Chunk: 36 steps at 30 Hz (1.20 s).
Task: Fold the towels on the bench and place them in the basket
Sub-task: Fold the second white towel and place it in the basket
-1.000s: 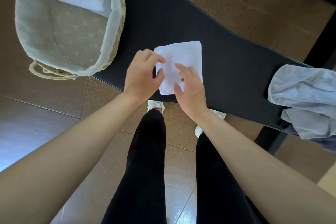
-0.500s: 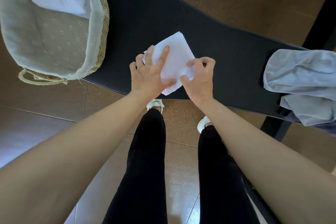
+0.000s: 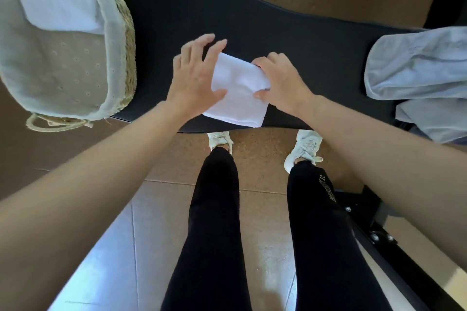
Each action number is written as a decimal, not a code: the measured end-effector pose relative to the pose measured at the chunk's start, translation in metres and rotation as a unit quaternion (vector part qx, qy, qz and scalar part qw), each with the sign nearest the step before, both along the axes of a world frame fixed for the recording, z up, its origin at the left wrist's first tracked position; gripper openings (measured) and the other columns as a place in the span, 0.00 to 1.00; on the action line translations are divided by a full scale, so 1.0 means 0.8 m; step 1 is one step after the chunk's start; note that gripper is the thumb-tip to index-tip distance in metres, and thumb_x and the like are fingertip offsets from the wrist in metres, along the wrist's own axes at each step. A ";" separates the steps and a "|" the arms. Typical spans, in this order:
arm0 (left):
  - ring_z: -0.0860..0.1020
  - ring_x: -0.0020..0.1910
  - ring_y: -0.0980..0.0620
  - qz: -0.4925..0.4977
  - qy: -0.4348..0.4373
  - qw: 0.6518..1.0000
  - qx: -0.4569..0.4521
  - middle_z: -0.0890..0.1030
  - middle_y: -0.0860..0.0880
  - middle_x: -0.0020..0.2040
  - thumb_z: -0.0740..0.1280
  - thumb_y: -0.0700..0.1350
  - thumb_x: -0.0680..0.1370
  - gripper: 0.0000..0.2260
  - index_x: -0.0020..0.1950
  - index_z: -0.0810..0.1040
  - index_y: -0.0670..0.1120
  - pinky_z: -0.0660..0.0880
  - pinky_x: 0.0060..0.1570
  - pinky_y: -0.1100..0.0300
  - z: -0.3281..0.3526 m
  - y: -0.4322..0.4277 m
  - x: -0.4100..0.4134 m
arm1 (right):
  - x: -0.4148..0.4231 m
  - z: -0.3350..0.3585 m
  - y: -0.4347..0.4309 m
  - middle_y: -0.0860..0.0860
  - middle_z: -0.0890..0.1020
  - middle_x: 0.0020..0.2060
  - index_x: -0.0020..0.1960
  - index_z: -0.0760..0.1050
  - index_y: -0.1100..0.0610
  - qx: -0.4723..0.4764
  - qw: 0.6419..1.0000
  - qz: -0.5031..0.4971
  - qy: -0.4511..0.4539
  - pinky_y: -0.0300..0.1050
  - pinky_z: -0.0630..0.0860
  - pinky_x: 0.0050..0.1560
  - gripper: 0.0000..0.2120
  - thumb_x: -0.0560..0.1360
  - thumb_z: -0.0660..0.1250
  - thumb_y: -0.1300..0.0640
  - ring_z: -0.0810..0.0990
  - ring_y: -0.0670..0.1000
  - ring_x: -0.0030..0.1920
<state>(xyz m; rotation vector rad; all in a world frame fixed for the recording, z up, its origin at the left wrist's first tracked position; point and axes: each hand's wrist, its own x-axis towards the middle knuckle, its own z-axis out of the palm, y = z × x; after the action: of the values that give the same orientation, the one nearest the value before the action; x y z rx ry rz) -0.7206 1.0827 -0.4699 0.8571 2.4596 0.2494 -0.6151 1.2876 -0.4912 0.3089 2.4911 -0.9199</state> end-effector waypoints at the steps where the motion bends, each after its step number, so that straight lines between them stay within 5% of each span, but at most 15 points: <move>1: 0.63 0.75 0.40 -0.049 -0.008 0.999 -0.018 0.64 0.46 0.78 0.78 0.52 0.70 0.44 0.82 0.59 0.50 0.64 0.71 0.44 0.001 0.008 -0.013 | -0.001 -0.001 0.001 0.54 0.74 0.58 0.69 0.72 0.57 0.007 1.000 0.021 0.020 0.46 0.71 0.58 0.28 0.72 0.78 0.57 0.70 0.54 0.59; 4: 0.69 0.71 0.43 -0.140 -0.040 0.987 -0.061 0.72 0.48 0.72 0.78 0.53 0.72 0.42 0.82 0.60 0.52 0.67 0.68 0.45 0.000 0.028 -0.038 | -0.006 0.000 0.005 0.55 0.76 0.57 0.64 0.75 0.59 0.048 0.993 0.068 0.083 0.43 0.71 0.56 0.26 0.69 0.80 0.57 0.72 0.55 0.57; 9: 0.76 0.52 0.48 -0.118 -0.100 0.988 -0.004 0.76 0.51 0.55 0.74 0.44 0.73 0.19 0.61 0.74 0.50 0.69 0.45 0.54 -0.005 0.023 -0.040 | -0.004 0.003 0.007 0.57 0.75 0.52 0.55 0.74 0.61 0.080 0.986 0.073 0.124 0.50 0.78 0.49 0.21 0.66 0.80 0.64 0.73 0.57 0.50; 15: 0.71 0.40 0.42 -0.239 0.093 0.959 0.122 0.75 0.42 0.46 0.65 0.30 0.70 0.13 0.52 0.73 0.42 0.67 0.37 0.50 -0.015 -0.006 -0.004 | 0.019 0.010 0.004 0.60 0.75 0.47 0.53 0.71 0.61 0.175 0.944 0.169 0.222 0.54 0.76 0.43 0.17 0.67 0.65 0.75 0.73 0.61 0.45; 18: 0.71 0.41 0.42 -0.275 0.118 0.948 0.110 0.75 0.42 0.49 0.64 0.28 0.71 0.16 0.54 0.72 0.42 0.69 0.39 0.50 -0.024 -0.024 0.016 | 0.044 0.008 0.001 0.59 0.75 0.48 0.53 0.72 0.61 0.183 0.935 0.228 0.202 0.54 0.76 0.51 0.17 0.70 0.53 0.74 0.75 0.62 0.49; 21: 0.75 0.52 0.40 -0.271 0.069 0.957 0.083 0.77 0.44 0.57 0.69 0.36 0.70 0.17 0.59 0.76 0.45 0.72 0.47 0.49 -0.024 -0.037 0.033 | 0.065 0.007 0.000 0.58 0.74 0.54 0.57 0.74 0.60 0.150 0.950 0.235 0.142 0.53 0.74 0.61 0.19 0.67 0.61 0.71 0.72 0.62 0.58; 27: 0.74 0.55 0.42 -0.073 0.011 0.990 0.122 0.79 0.49 0.59 0.70 0.53 0.77 0.08 0.48 0.84 0.50 0.74 0.50 0.47 -0.023 -0.034 0.054 | 0.070 0.009 -0.014 0.55 0.75 0.51 0.49 0.77 0.58 0.058 0.985 0.092 0.135 0.52 0.77 0.52 0.08 0.72 0.69 0.55 0.71 0.58 0.56; 29: 0.75 0.56 0.42 0.007 -0.013 0.995 0.094 0.77 0.48 0.64 0.75 0.54 0.73 0.10 0.48 0.82 0.50 0.75 0.53 0.46 -0.023 -0.023 0.052 | 0.063 0.007 -0.017 0.56 0.74 0.54 0.51 0.76 0.58 0.055 0.992 0.040 0.108 0.47 0.77 0.53 0.13 0.71 0.75 0.55 0.70 0.58 0.57; 33: 0.74 0.59 0.47 0.068 -0.129 0.989 -0.008 0.74 0.50 0.66 0.80 0.55 0.70 0.32 0.68 0.72 0.50 0.74 0.58 0.51 -0.017 -0.011 0.052 | 0.056 0.006 -0.015 0.54 0.70 0.67 0.72 0.66 0.56 0.024 0.999 -0.042 -0.024 0.48 0.73 0.63 0.38 0.68 0.80 0.53 0.67 0.56 0.66; 36: 0.74 0.57 0.49 0.039 -0.141 0.989 -0.029 0.77 0.54 0.59 0.77 0.58 0.72 0.28 0.67 0.73 0.52 0.72 0.55 0.54 -0.013 -0.011 0.060 | 0.057 0.009 -0.017 0.53 0.74 0.63 0.72 0.68 0.55 0.014 0.998 -0.041 -0.049 0.53 0.76 0.61 0.34 0.70 0.78 0.55 0.70 0.54 0.62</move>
<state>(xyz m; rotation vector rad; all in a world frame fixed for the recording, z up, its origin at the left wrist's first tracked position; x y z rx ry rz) -0.6723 1.0741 -0.4801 0.6522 2.2266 0.3033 -0.5693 1.2743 -0.4838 0.4576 2.4197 -0.8805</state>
